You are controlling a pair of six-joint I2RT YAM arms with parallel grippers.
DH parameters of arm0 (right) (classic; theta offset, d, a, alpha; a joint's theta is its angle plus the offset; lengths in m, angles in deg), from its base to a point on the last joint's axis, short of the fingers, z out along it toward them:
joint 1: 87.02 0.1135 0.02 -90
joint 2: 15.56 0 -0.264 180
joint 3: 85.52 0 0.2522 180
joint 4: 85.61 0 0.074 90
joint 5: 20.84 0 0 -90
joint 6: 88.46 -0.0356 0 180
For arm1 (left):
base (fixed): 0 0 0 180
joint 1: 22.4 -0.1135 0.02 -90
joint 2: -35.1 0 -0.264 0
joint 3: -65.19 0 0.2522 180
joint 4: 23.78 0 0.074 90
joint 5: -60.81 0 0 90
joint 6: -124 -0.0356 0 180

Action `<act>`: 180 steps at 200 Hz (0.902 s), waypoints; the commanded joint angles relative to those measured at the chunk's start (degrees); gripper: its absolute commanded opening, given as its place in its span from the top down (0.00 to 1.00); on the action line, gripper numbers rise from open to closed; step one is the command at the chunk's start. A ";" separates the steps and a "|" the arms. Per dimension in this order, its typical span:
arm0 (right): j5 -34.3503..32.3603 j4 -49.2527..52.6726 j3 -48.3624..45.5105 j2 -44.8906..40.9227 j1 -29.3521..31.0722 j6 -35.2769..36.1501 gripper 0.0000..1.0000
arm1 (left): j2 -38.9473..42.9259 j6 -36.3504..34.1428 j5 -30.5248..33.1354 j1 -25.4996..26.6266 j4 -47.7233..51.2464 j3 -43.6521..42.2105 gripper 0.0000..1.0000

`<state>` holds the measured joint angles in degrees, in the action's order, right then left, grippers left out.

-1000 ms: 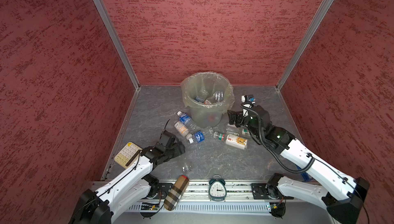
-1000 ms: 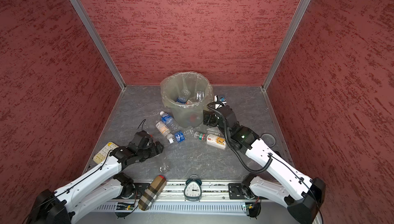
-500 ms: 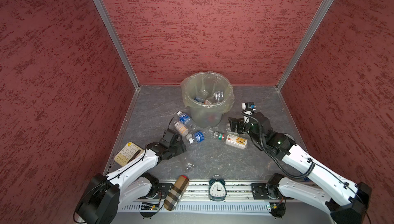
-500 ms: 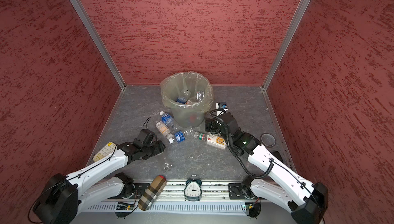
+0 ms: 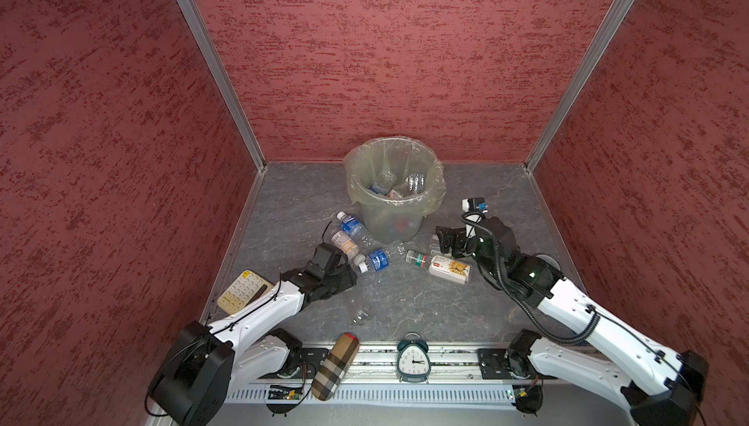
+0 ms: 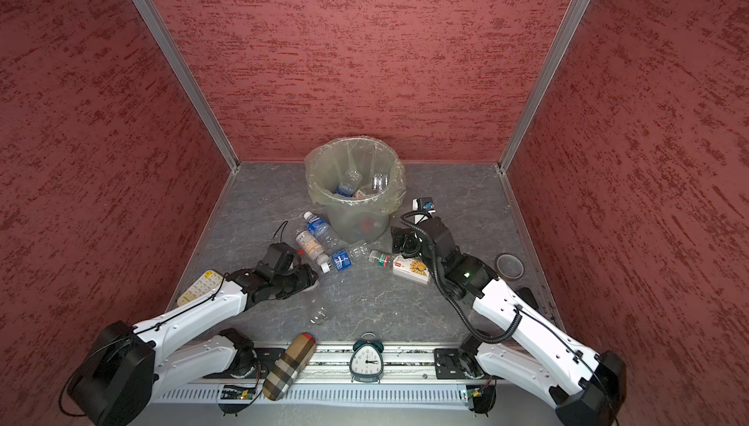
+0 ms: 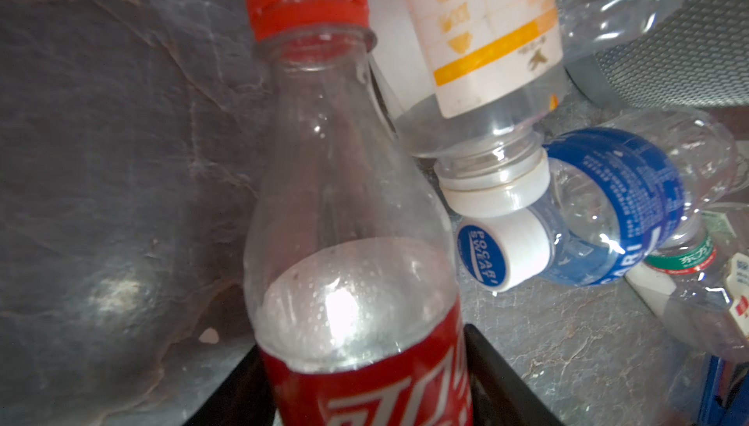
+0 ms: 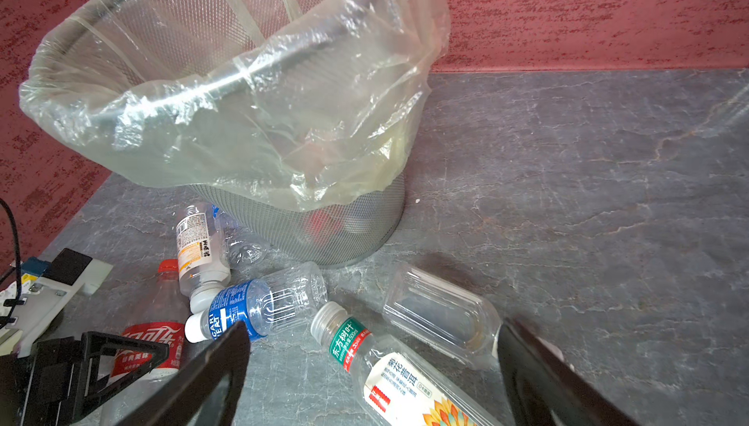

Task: Throw the plastic bottles in the bin
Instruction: 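Raise the right gripper while the left gripper lowers onto the Coca-Cola bottle, then close the left gripper on the Coca-Cola bottle and lift it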

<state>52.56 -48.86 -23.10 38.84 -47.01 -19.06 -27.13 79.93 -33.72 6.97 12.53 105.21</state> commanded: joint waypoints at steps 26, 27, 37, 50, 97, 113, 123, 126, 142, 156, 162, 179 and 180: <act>1.11 -0.23 -0.54 -0.40 -0.48 -0.85 0.05 | -2.41 0.36 -0.29 -0.30 -0.64 0.77 0.32; 1.12 -0.18 -0.52 -0.41 -0.47 -0.85 0.05 | -2.47 0.37 -0.29 -0.29 -0.65 0.79 0.32; 1.15 -0.27 -0.64 -0.38 -0.46 -0.93 0.04 | -2.99 0.38 -0.36 -0.41 -1.16 0.73 0.32; 1.35 -0.30 -0.68 -0.39 -0.45 -1.05 0.05 | -3.50 0.63 -0.65 -0.39 -2.01 0.46 0.32; 1.82 -0.31 -0.69 -0.39 -0.55 -1.02 0.05 | -4.73 0.83 -1.21 -0.43 -3.25 0.53 0.30; 1.82 -0.28 -0.65 -0.33 -0.55 -0.87 0.05 | -4.33 0.63 -1.35 -0.53 -3.17 0.50 0.34; 1.76 -0.22 -0.52 -0.25 -0.56 -0.79 0.05 | -3.51 0.60 -1.29 -0.61 -3.05 0.38 0.38; 1.80 -0.17 -0.51 -0.25 -0.55 -0.75 0.06 | -3.16 0.62 -1.35 -0.69 -3.11 0.27 0.39; 1.80 -0.22 -0.62 -0.25 -0.57 -0.67 0.06 | -0.61 0.83 -1.34 -0.93 -3.65 -0.53 0.44; 1.93 -0.22 -0.55 -0.08 -0.55 -0.67 0.06 | 2.16 1.15 -1.35 -1.23 -4.24 -1.46 0.46; 2.07 -0.22 -0.51 0.06 -0.55 -0.67 0.06 | 3.43 1.29 -1.09 -1.34 -4.18 -1.84 0.46; 2.31 -0.24 -0.55 0.18 -0.58 -0.76 0.06 | 7.63 1.57 -0.40 -1.57 -3.83 -2.67 0.46; 2.29 -0.27 -0.57 0.19 -0.61 -0.80 0.06 | 7.95 1.59 -0.26 -1.58 -3.83 -2.73 0.47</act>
<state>53.85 -48.86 -23.10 38.92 -47.12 -19.23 -24.21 81.59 -35.19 5.85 9.45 103.73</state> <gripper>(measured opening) 0.939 0.559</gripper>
